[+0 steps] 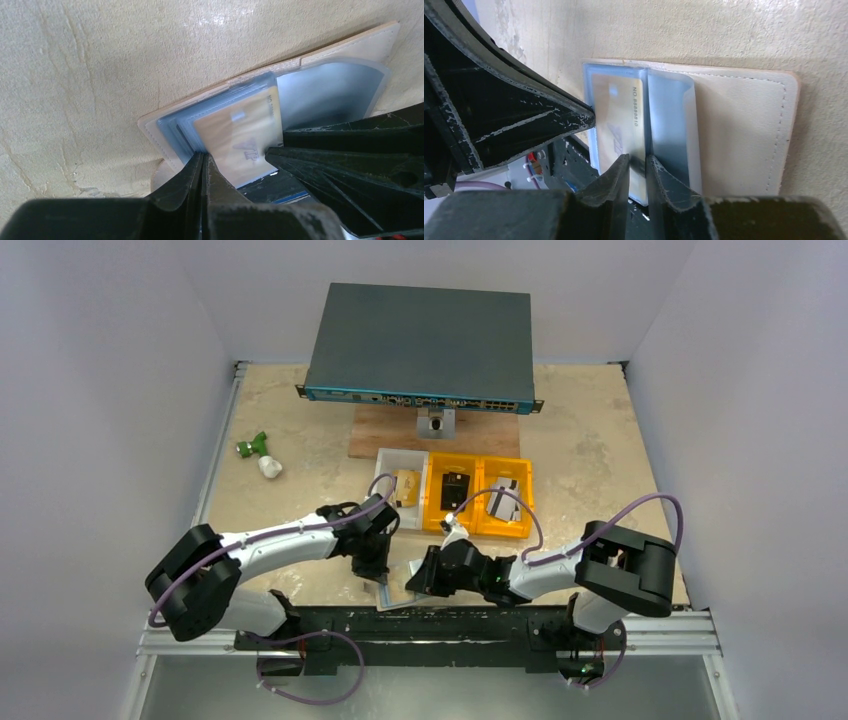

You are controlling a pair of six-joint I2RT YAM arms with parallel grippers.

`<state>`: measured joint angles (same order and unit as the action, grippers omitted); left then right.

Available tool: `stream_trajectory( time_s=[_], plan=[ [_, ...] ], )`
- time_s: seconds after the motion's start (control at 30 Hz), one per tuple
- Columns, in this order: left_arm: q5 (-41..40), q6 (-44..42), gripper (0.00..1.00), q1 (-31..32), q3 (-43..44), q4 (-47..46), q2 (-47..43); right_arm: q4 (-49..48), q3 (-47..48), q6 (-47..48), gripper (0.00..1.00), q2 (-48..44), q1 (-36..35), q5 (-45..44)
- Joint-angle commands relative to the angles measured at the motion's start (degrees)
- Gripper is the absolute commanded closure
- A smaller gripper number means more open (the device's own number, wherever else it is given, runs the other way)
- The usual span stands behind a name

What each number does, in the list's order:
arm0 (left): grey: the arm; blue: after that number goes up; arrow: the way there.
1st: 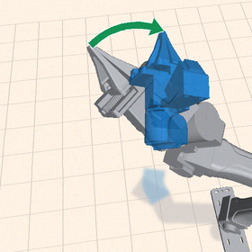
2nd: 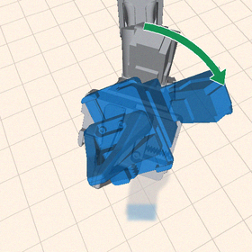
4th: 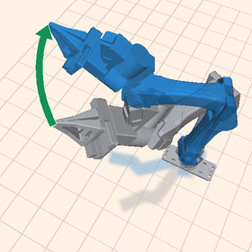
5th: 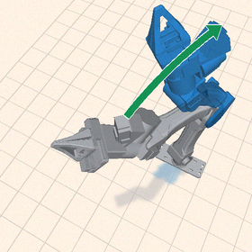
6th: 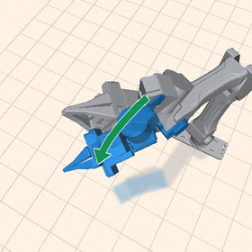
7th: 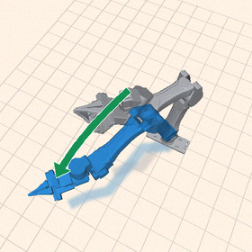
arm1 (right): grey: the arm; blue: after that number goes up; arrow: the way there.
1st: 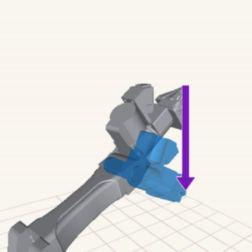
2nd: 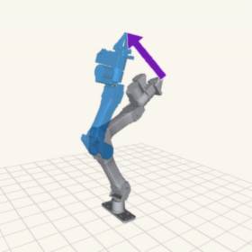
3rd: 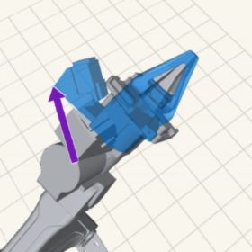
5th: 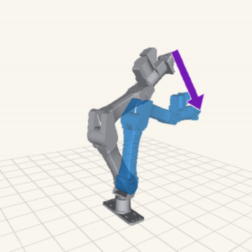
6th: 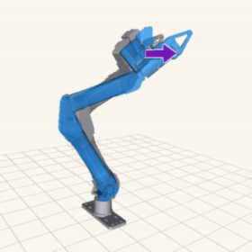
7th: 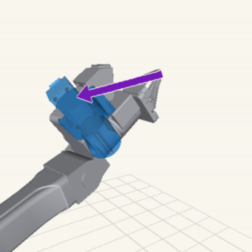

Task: Take the credit cards out of the card holder
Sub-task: Remove the credit card from the card holder.

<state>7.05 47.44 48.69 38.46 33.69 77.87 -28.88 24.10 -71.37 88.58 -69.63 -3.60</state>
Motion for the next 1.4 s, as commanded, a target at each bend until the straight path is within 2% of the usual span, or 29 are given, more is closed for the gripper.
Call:
stream_trajectory(
  time_s=[0.0, 0.17, 0.37, 0.6, 0.8, 1.03, 1.23, 1.37],
  plan=[
    [1.5, 2.1, 1.00, 1.3, -1.3, -7.1, 3.0, -2.7, -0.7, -1.4, 0.85, 1.5, -0.8, 1.9],
    [0.9, 2.0, 0.99, 1.3, -2.0, -5.8, 1.3, -2.5, -1.9, -2.6, 1.00, 1.5, -0.8, 1.3],
    [-1.7, 1.7, 0.95, 1.2, -3.1, -1.9, -3.1, -1.0, -4.0, -6.1, 1.00, 2.6, -0.8, 0.2],
    [-1.3, 2.3, 1.00, 1.2, -4.6, -2.7, -2.8, -5.9, -6.7, -9.9, 1.00, 5.5, -0.8, 1.5],
    [-3.9, 3.1, 1.00, 1.2, -5.1, -0.1, -5.3, -6.2, -8.3, -12.1, 1.00, 5.5, -0.7, 0.6],
    [-6.7, 4.0, 1.00, 1.2, -6.6, 2.3, -7.4, -1.8, -6.9, -11.3, 1.00, 4.2, -0.7, -1.2],
    [-8.9, 4.4, 1.00, 1.2, -7.6, 3.4, -11.0, 5.9, -3.9, -10.9, 1.00, 2.3, -0.8, -4.5],
    [-9.2, 3.8, 1.00, 1.1, -8.0, 2.7, -8.8, 12.0, -0.3, -6.6, 1.00, 1.4, -0.9, -6.1]
  ],
)
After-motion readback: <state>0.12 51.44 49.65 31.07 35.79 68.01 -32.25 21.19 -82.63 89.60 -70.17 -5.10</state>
